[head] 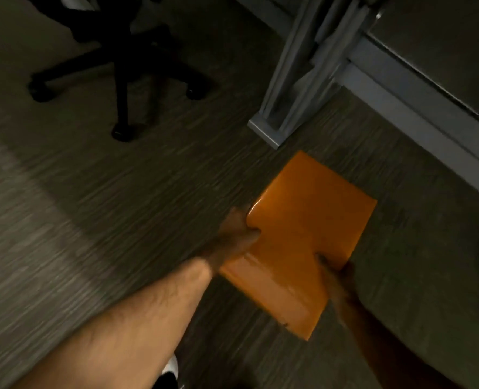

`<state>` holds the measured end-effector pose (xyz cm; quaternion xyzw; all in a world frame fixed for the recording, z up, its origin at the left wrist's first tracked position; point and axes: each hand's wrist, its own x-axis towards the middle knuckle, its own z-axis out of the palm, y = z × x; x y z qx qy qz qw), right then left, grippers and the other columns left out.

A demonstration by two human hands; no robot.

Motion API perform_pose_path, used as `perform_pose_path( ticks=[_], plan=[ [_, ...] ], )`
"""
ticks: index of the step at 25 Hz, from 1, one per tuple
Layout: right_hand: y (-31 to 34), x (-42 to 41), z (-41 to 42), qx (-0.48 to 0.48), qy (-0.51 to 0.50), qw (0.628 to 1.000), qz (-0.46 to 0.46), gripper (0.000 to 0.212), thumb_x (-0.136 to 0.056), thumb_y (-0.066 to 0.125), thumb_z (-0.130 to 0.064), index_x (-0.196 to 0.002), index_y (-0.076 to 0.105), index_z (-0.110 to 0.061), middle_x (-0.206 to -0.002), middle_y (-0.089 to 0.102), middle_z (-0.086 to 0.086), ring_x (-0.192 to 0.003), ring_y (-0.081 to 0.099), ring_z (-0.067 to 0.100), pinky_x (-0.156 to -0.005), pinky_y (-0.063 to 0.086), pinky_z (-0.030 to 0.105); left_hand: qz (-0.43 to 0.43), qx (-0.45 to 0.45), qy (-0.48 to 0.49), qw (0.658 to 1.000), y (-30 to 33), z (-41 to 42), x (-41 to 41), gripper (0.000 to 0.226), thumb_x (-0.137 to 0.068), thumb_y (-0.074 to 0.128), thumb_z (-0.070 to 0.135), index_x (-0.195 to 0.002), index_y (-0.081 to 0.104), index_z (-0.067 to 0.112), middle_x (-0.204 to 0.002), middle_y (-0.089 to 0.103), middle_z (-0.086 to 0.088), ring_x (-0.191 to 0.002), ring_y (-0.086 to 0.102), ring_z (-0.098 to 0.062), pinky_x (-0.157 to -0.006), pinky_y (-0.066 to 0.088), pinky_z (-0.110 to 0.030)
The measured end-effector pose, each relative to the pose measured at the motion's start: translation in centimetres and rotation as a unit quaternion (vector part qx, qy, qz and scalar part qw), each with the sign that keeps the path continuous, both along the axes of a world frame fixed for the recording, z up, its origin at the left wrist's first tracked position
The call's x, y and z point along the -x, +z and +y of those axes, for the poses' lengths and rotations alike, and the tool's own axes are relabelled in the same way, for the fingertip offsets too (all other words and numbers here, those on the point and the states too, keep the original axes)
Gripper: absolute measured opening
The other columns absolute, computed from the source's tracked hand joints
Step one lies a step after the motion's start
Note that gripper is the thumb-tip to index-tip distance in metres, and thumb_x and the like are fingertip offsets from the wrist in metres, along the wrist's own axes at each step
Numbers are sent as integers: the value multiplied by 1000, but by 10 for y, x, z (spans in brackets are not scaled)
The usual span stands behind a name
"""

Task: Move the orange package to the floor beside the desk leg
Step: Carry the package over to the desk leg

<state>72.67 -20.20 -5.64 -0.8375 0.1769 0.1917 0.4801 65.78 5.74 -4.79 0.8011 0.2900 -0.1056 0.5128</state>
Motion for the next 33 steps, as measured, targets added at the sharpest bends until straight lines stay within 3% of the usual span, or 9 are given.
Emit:
perform_pose_path(
  ticks=[2,5,8,10,15,20,25,29,33],
  plan=[
    [-39,-40,5,-2,-6,1000,-22,52,-86,78,-12,-128,50,-5,-132,62,23,-99,60,24,-74,48,31,-10,-25,-10,1000,-37,5,-44,53,-75,68,24,-127,58,22,-128,60,-12,-118,59,-31,-97,49,-37],
    [-105,-92,9,-4,-29,998,-52,53,-85,79,-21,-127,48,-11,-132,61,23,-105,61,32,-83,46,42,-20,-16,-23,999,-89,11,-101,60,-76,64,32,-135,52,28,-130,57,-8,-116,58,-32,-104,45,-45],
    [-153,-136,4,23,-40,997,-53,60,-86,78,-34,-133,48,-10,-136,58,25,-121,59,44,-96,48,53,-45,-1,-58,997,-132,11,-153,52,-78,61,30,-129,52,32,-109,63,5,-90,60,-14,-90,47,-40],
    [-177,-158,-7,30,-33,997,-55,67,-87,74,-44,-140,47,-12,-139,57,24,-124,57,43,-102,46,59,-70,-42,-74,994,-157,7,-186,63,-81,62,29,-141,44,30,-105,55,12,-77,52,-4,-78,42,-34],
    [-208,-195,-20,-19,-51,996,-70,75,-87,70,-52,-147,43,-16,-143,55,20,-126,56,41,-104,47,59,-71,-91,-98,989,-194,-2,-237,84,-80,62,37,-155,25,25,-146,50,-8,-116,58,-31,-83,48,-36],
    [-197,-198,-17,-46,-47,996,-64,72,-93,63,-50,-153,37,-21,-146,54,15,-126,57,39,-103,49,60,-30,-113,-138,983,-199,3,-249,84,-89,61,40,-158,16,19,-164,24,-11,-145,31,-34,-111,35,-43],
    [-175,-178,-19,-22,-101,991,-87,74,-97,56,-49,-158,22,-24,-156,42,17,-132,52,39,-100,49,55,-26,-46,-68,996,-191,8,-237,76,-90,64,40,-154,28,20,-153,44,-10,-134,47,-32,-104,40,-39],
    [-188,-120,-4,-77,-136,985,-75,72,-97,58,-46,-158,22,-31,-160,39,9,-137,48,37,-107,44,63,-4,9,-33,999,-196,7,-190,59,-91,63,43,-144,46,24,-111,58,2,-87,58,-14,-81,43,-33],
    [-199,-74,17,-139,-164,972,-93,81,-92,61,-51,-158,14,-43,-166,28,3,-143,41,34,-110,40,66,-36,138,124,982,-197,-13,-155,45,-90,67,41,-132,56,28,-126,62,-6,-110,59,-30,-98,48,-50]
  ],
)
